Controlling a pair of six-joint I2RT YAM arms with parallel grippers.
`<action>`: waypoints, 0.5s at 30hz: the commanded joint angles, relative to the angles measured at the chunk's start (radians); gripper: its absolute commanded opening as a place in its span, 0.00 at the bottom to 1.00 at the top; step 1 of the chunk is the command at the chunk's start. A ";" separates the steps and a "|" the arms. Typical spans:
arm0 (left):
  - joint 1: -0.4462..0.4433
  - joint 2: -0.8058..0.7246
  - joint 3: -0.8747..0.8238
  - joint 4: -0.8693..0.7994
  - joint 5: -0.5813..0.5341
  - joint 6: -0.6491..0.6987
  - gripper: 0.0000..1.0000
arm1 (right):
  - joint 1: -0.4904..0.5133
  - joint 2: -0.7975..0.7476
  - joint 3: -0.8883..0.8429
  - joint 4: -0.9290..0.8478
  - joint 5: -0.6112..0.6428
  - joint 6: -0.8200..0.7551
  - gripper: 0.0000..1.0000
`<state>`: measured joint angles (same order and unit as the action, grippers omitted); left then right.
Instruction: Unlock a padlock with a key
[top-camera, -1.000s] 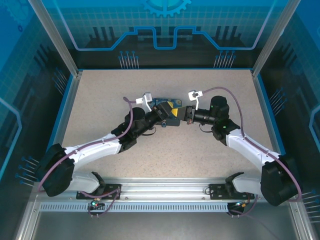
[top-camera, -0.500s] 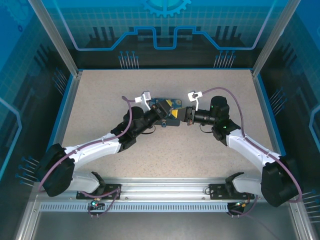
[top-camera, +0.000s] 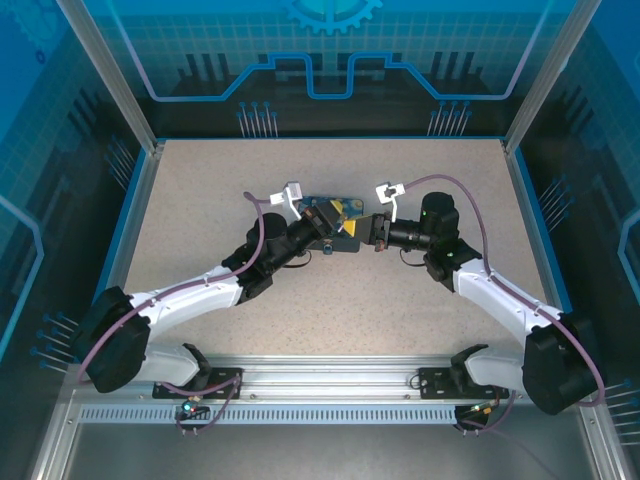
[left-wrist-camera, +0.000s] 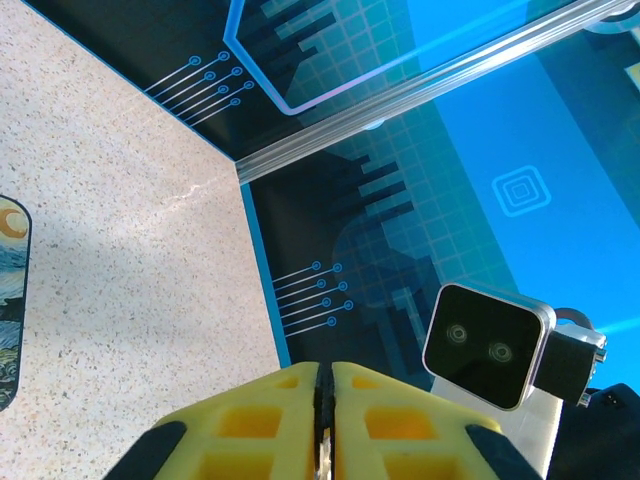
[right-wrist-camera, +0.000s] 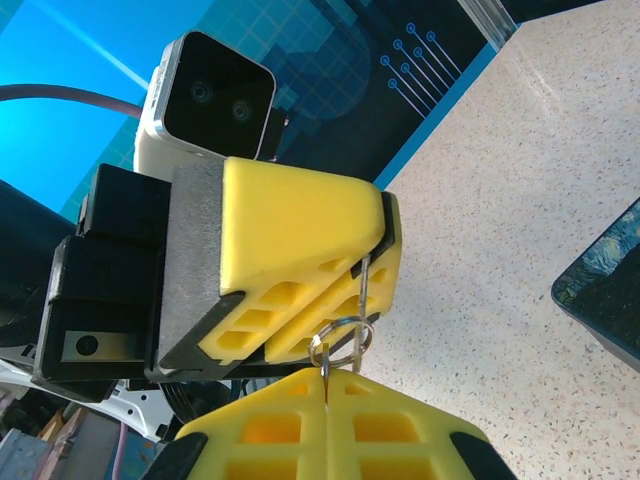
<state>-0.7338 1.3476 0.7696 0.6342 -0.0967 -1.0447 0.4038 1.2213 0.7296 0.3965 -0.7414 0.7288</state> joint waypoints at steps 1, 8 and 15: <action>0.008 0.011 0.008 0.041 0.008 0.007 0.08 | -0.005 -0.022 0.022 -0.018 -0.017 -0.025 0.00; 0.010 0.012 0.007 0.043 0.006 0.009 0.00 | -0.005 -0.023 0.023 -0.025 -0.012 -0.027 0.00; 0.009 -0.001 -0.003 0.061 0.003 0.035 0.00 | -0.056 -0.080 -0.009 -0.097 0.009 -0.037 0.40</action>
<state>-0.7334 1.3567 0.7696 0.6361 -0.0967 -1.0431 0.3866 1.1957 0.7284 0.3397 -0.7395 0.7116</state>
